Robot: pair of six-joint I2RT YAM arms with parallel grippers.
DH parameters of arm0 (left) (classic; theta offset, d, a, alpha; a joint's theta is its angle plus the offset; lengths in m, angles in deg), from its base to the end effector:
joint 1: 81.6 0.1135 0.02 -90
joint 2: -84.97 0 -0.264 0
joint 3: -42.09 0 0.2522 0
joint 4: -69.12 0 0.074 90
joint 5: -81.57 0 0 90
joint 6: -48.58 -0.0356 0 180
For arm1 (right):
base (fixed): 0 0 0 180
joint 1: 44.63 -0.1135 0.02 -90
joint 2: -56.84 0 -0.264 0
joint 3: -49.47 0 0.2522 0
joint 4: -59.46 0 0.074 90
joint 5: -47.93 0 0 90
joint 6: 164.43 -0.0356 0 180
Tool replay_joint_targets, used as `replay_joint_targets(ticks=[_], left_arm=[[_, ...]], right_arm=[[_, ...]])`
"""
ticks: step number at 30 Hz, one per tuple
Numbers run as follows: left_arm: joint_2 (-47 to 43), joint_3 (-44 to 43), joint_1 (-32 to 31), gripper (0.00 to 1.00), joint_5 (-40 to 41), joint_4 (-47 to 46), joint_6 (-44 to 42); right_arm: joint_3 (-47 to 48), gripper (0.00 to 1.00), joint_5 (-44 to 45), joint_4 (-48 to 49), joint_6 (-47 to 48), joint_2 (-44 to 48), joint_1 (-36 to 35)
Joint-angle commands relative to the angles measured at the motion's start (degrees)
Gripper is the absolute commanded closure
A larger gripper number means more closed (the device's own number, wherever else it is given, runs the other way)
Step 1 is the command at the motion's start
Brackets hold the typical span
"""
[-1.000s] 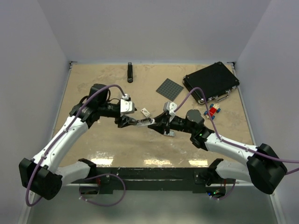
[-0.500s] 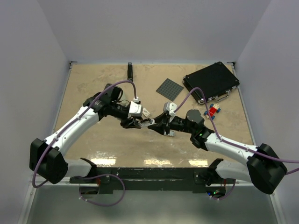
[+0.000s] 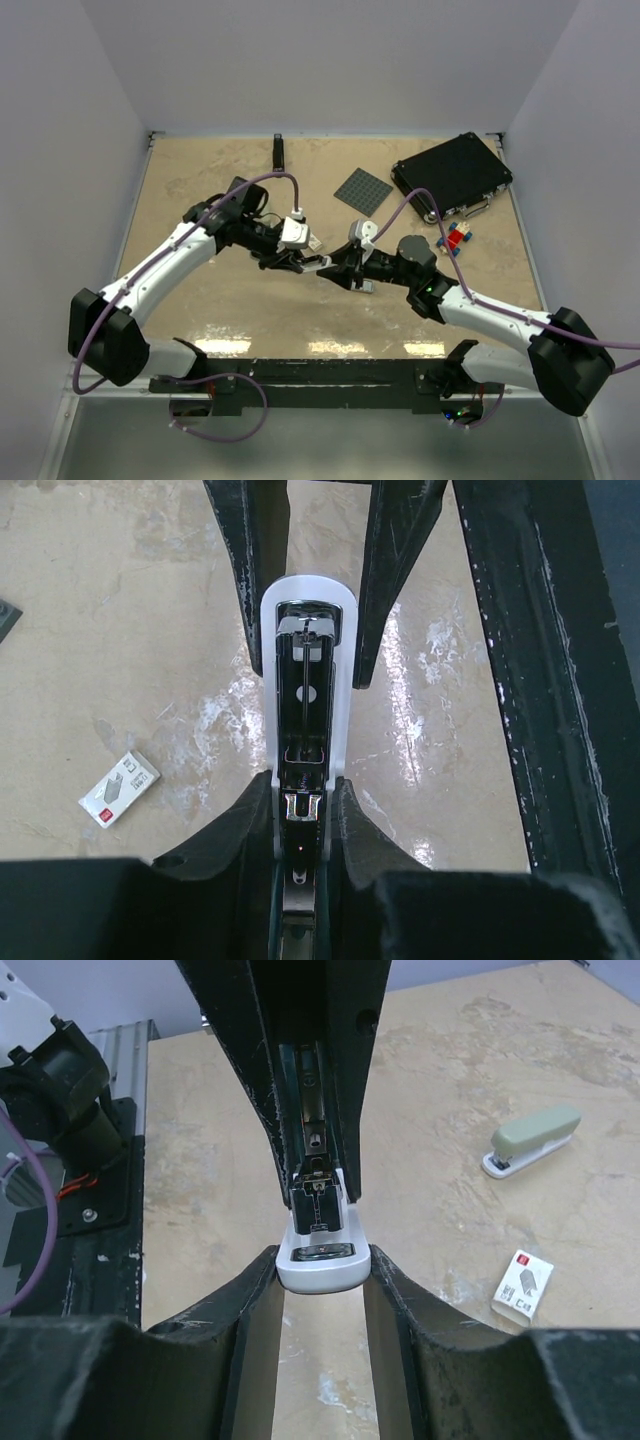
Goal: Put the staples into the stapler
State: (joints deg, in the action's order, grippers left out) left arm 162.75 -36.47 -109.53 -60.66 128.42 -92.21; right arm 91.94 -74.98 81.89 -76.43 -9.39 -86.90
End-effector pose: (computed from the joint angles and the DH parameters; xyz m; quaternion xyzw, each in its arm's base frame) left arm 0.2221 -0.1496 0.2932 0.6404 0.5925 -0.3670 0.3227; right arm 0.1707 0.1813 0.2511 -0.4220 0.5759 0.4402 0.5445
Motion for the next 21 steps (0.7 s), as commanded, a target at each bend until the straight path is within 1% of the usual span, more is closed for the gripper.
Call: replay_joint_targets(ticks=[1, 2, 3, 4, 5, 6, 8, 9, 11, 12, 13, 14, 15, 16, 18, 21], left_arm=[[-0.08, -1.83, -1.25, 1.0, 7.74, -0.36, -1.95], [0.0, -1.65, -1.78, 1.0, 11.41, -0.45, -1.86], [0.09, -1.13, -2.31, 1.0, 13.36, -0.71, -1.6], [0.27, -0.95, -3.44, 1.0, 15.21, -0.98, -1.42], [0.53, -0.86, -4.15, 1.0, 18.71, -0.98, -1.34], [1.32, -0.77, -4.85, 1.0, 20.13, -0.89, -1.33], [2.29, -0.68, -6.88, 1.0, 23.29, -0.89, -1.42], [3.6, -0.77, -7.58, 1.0, 24.53, -0.98, -1.42], [5.27, -1.12, -10.21, 1.0, 28.56, -0.28, -1.51], [7.02, -1.56, -10.92, 1.0, 29.63, -0.1, -1.68], [7.91, -1.65, -12.32, 1.0, 30.42, 0.16, -1.77], [8.7, -1.74, -12.85, 1.0, 31.65, 0.25, -1.86], [10.1, -1.74, -13.29, 1.0, 32.27, 0.25, -2.04], [10.81, -1.74, -14.17, 1.0, 33.06, 0.34, -2.04], [13.35, -2.0, -14.96, 1.0, 36.05, 0.78, -2.12], [15.9, -2.18, -16.2, 1.0, 38.07, 0.87, -2.3]], right_arm=[[-1.19, 0.52, 6.7, -0.67, -3.88, 3.38, -0.01], [-1.63, 0.36, 8.37, -1.02, -4.85, 4.27, 0.07], [-2.25, 0.3, 12.13, -1.29, -6.6, 5.58, 0.07], [-3.56, 0.25, 13.99, -2.07, -7.4, 8.12, -0.01], [-4.09, 0.17, 16.45, -2.78, -8.1, 9.88, -0.01], [-4.62, 0.13, 21.08, -3.57, -9.76, 11.38, 0.07], [-6.03, 0.04, 26.38, -6.73, -10.83, 16.37, 0.07], [-6.21, 0.02, 32.67, -8.39, -12.49, 17.88, 0.07], [-6.3, 0.01, 39.29, -14.1, -14.43, 22.26, -0.01], [-6.21, 0.01, 42.89, -16.21, -16.96, 23.68, 0.07], [-6.12, 0.01, 48.75, -19.97, -18.46, 24.92, -0.01], [-6.12, 0.01, 51.68, -21.84, -19.96, 27.19, -0.01], [-6.03, 0.01, 53.54, -23.51, -22.67, 28.08, 0.07], [-6.47, 0.01, 55.82, -25.7, -23.48, 29.05, 0.07], [-6.74, 0.02, 57.68, -27.82, -26.98, 31.07, 0.07], [-6.83, 0.02, 62.25, -33.36, -32.08, 31.7, 0.07]])
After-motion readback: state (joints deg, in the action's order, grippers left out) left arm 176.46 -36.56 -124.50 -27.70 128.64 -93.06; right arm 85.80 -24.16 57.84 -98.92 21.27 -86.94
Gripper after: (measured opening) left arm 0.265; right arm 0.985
